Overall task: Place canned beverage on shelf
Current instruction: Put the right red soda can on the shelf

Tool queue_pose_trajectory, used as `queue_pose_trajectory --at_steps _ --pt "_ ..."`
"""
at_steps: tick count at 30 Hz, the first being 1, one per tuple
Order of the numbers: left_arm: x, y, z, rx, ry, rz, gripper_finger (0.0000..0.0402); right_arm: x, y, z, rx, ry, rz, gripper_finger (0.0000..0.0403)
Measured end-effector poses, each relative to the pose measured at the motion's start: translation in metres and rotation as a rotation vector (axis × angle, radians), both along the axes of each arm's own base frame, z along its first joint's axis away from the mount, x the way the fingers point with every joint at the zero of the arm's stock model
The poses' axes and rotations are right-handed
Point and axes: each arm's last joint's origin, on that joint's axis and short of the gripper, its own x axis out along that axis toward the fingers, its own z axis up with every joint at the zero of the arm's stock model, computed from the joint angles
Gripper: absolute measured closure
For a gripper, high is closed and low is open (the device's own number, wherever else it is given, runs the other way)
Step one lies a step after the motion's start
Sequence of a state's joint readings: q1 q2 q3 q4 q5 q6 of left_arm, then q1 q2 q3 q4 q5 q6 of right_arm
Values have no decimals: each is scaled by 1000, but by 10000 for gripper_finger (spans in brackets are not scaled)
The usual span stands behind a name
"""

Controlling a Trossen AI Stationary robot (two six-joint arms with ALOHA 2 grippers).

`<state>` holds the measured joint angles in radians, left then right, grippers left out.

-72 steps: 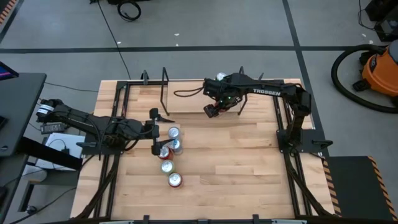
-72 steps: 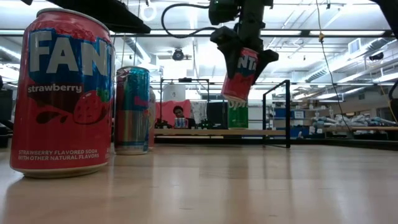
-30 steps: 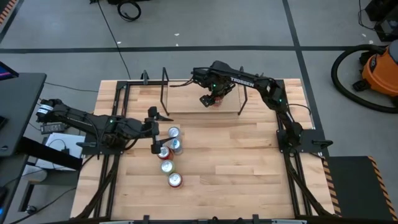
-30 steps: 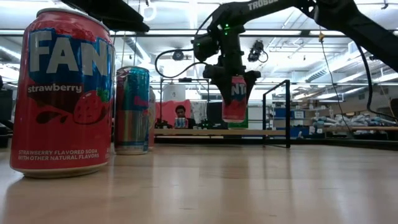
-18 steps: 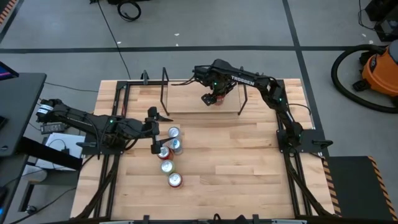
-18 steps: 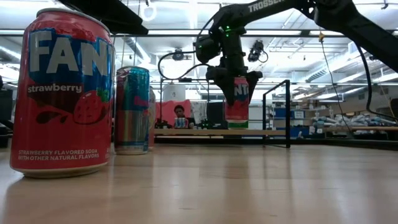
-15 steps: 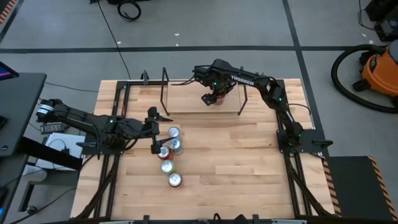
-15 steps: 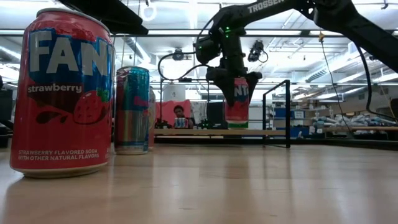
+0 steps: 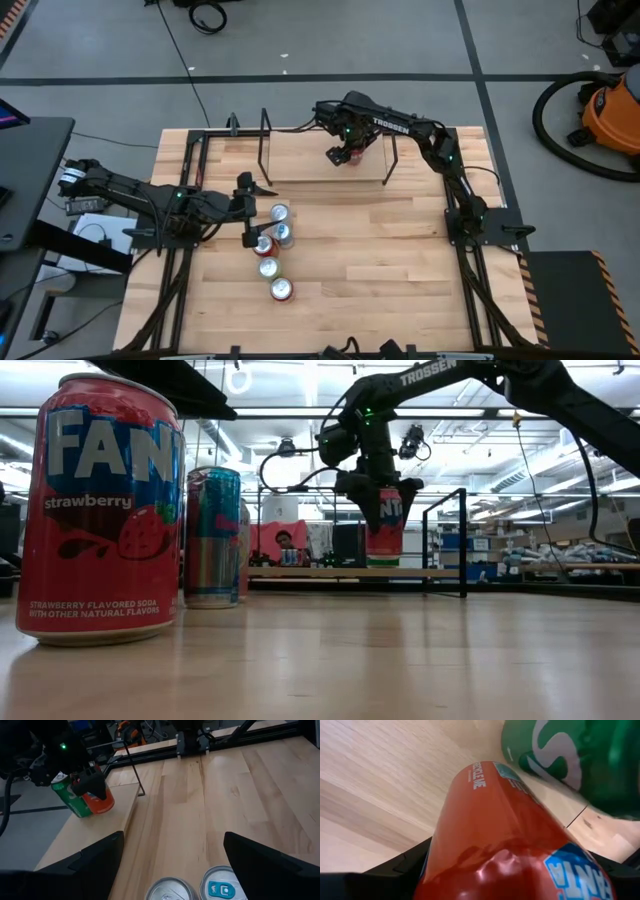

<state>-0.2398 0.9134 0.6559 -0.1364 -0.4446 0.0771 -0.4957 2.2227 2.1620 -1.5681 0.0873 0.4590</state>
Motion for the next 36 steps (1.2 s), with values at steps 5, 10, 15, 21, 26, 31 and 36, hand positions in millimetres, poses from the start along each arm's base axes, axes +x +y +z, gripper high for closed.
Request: queue_pose_trajectory --at_steps 5,10,15,21,26,31,36 --pt "0 0 0 -4 -1 1 47 0 0 -4 4 3 -8 77" --pt "0 0 0 -6 1 2 47 -2 2 -20 40 39 -8 77" --pt "0 0 0 -8 1 3 47 -2 2 -21 43 28 6 77" --pt "0 0 0 -9 1 3 47 -3 0 -21 49 28 9 77" --pt "0 0 0 -10 1 4 47 -2 0 -22 52 26 10 62" --pt "0 0 0 -10 1 4 47 -2 0 -22 51 27 3 46" --pt "0 0 0 -12 1 5 47 -1 -1 -19 34 24 1 42"
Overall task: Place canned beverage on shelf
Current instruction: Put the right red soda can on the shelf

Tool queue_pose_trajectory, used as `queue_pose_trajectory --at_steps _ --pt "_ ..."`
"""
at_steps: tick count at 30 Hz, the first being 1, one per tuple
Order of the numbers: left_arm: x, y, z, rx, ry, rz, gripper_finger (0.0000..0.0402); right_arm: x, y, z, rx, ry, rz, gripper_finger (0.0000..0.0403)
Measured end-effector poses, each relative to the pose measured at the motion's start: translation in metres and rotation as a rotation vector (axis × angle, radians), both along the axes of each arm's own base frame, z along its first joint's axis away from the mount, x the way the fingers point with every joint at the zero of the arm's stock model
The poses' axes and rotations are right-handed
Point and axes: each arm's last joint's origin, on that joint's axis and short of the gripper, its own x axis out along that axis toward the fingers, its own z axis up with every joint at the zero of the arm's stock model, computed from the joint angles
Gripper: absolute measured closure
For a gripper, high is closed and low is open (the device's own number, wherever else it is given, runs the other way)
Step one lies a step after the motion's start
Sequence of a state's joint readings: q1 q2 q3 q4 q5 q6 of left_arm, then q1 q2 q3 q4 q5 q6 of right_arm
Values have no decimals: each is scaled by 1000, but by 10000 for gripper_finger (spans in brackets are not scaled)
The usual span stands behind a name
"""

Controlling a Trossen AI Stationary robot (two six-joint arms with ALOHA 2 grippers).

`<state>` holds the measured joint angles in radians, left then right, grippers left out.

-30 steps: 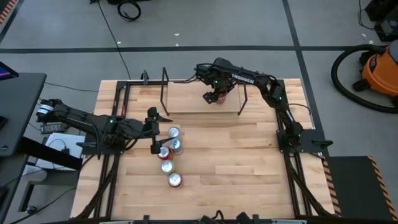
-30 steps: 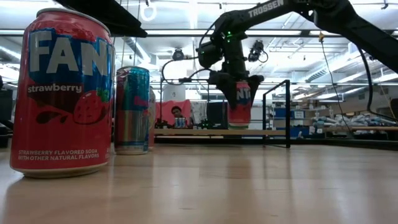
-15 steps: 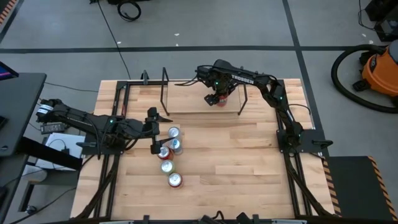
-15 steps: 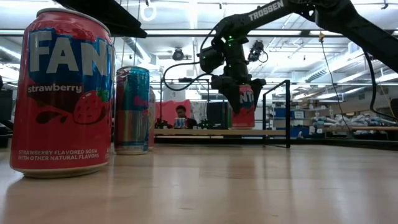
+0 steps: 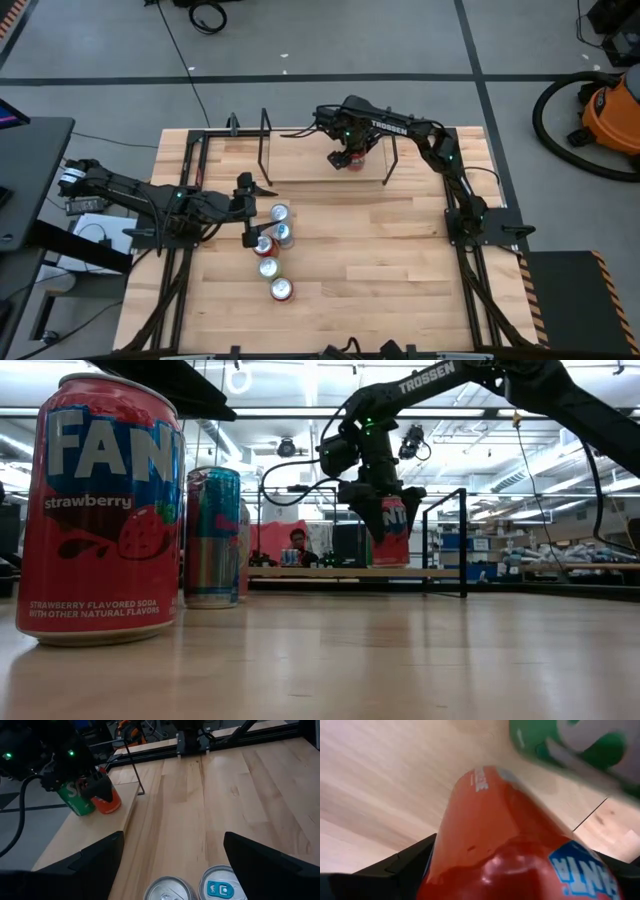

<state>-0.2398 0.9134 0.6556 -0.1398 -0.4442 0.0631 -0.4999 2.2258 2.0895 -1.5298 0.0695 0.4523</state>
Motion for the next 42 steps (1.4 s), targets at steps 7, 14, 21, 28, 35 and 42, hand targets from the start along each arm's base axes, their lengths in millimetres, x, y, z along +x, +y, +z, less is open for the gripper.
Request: queue_pose_trajectory --at_steps 7,14,21,28,35,42 --pt "0 0 0 -1 0 1 47 0 0 5 -18 1 -14 41" --pt "0 0 0 -1 0 0 47 -2 1 5 -8 21 -14 41" --pt "0 0 0 -1 0 1 47 -2 1 6 -7 23 -17 41" --pt "0 0 0 0 0 1 47 -2 2 6 -7 23 -15 41" --pt "0 0 0 -1 1 1 47 -2 3 7 4 14 -13 41" --pt "0 0 -1 -1 6 1 47 2 2 25 -44 -42 -10 41"
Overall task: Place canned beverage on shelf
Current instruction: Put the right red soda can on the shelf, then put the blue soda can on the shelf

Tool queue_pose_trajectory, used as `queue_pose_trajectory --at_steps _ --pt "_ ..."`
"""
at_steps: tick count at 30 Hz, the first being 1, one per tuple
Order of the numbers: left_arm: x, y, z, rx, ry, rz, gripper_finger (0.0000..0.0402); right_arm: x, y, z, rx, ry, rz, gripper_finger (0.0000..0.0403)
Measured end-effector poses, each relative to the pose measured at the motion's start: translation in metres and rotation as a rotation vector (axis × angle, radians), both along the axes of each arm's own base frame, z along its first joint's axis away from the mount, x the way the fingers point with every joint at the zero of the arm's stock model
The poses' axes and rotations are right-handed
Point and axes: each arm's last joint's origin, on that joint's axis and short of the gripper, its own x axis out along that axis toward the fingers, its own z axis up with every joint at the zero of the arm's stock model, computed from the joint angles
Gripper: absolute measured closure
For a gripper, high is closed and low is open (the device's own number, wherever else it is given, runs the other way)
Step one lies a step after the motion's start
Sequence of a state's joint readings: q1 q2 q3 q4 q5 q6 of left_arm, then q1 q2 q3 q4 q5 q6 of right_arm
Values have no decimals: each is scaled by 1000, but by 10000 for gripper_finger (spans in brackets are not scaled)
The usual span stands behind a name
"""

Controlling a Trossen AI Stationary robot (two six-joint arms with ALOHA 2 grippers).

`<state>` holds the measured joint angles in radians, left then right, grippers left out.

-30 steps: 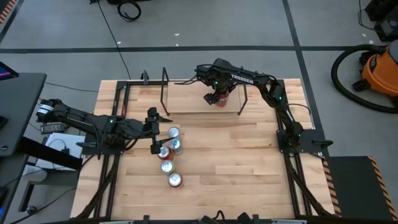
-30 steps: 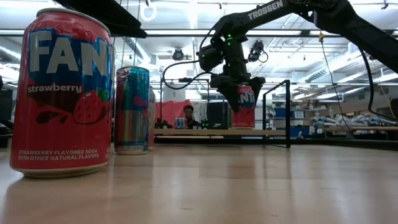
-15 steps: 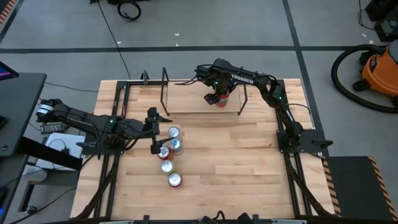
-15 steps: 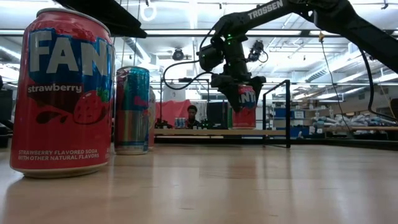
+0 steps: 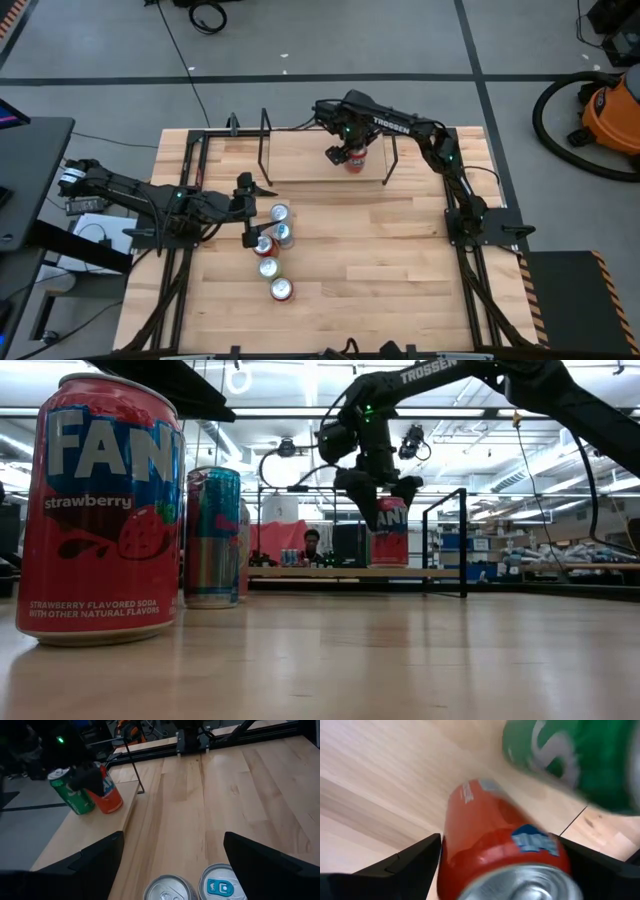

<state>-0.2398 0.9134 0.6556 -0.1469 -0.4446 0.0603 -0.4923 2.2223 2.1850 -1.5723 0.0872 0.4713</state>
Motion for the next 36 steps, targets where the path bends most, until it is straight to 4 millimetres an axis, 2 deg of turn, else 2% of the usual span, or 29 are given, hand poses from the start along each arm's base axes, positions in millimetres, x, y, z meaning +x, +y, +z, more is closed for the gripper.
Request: queue_pose_trajectory --at_steps 13,16,23,29,36 --pt "0 0 0 -7 0 2 47 4 -1 44 -80 -160 -5 41" --pt "0 0 0 -6 -1 2 47 -3 1 54 -114 -158 -2 41" --pt "0 0 0 -7 -1 2 47 -29 11 100 -242 -230 -19 41" --pt "0 0 0 -7 -1 2 47 -41 42 133 -274 -323 21 41" --pt "0 0 0 -19 -3 5 47 -37 112 155 -379 -354 238 41"
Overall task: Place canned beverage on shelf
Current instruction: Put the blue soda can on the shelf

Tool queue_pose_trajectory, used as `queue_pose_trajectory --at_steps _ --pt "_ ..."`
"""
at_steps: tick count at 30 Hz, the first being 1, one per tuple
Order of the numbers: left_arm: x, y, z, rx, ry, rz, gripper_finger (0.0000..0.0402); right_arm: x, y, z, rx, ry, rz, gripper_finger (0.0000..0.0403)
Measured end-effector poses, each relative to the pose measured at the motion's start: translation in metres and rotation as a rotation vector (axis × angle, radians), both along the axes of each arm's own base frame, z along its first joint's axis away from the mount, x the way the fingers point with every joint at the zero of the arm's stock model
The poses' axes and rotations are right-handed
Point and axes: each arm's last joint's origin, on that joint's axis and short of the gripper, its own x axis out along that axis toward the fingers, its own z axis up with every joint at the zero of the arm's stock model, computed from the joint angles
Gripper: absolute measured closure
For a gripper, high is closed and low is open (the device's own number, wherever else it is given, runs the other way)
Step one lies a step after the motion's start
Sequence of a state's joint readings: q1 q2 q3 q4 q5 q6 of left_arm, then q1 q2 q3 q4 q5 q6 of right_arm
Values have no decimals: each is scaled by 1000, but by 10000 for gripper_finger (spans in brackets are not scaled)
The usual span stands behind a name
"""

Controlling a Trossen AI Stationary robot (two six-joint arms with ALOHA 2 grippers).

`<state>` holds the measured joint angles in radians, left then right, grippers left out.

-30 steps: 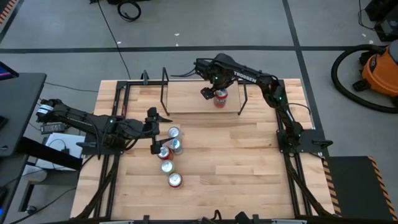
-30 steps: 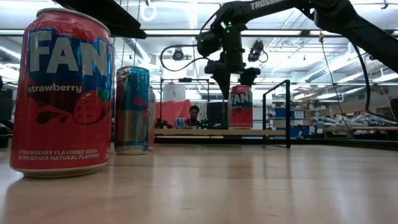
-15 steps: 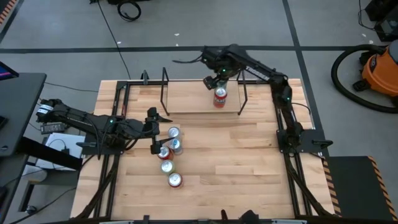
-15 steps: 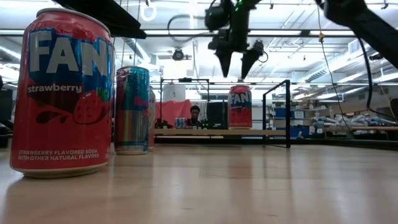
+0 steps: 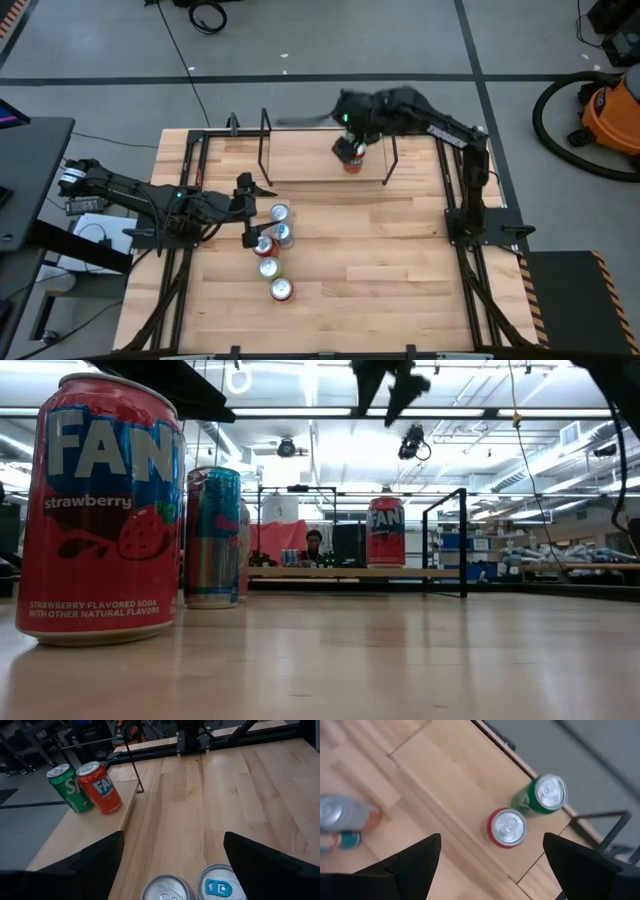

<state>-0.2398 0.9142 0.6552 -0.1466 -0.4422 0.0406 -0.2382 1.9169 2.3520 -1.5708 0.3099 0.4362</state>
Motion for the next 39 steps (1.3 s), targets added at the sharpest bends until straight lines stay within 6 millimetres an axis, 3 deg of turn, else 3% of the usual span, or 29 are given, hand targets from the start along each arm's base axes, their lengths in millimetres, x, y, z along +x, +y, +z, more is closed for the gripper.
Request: queue_pose_trajectory --at_steps 7,12,19,30,39 --pt "1 0 3 -16 -35 2 47 18 62 -23 -43 95 206 41" --pt "3 -1 5 -38 -60 7 47 30 94 -55 -91 173 294 41" --pt "3 -1 7 -89 -95 23 47 32 132 -89 -139 197 369 41" --pt "-2 0 -6 -227 14 78 47 37 163 -147 -191 124 463 41" --pt "-2 -3 -7 -365 39 30 47 31 175 -172 -324 118 450 41"
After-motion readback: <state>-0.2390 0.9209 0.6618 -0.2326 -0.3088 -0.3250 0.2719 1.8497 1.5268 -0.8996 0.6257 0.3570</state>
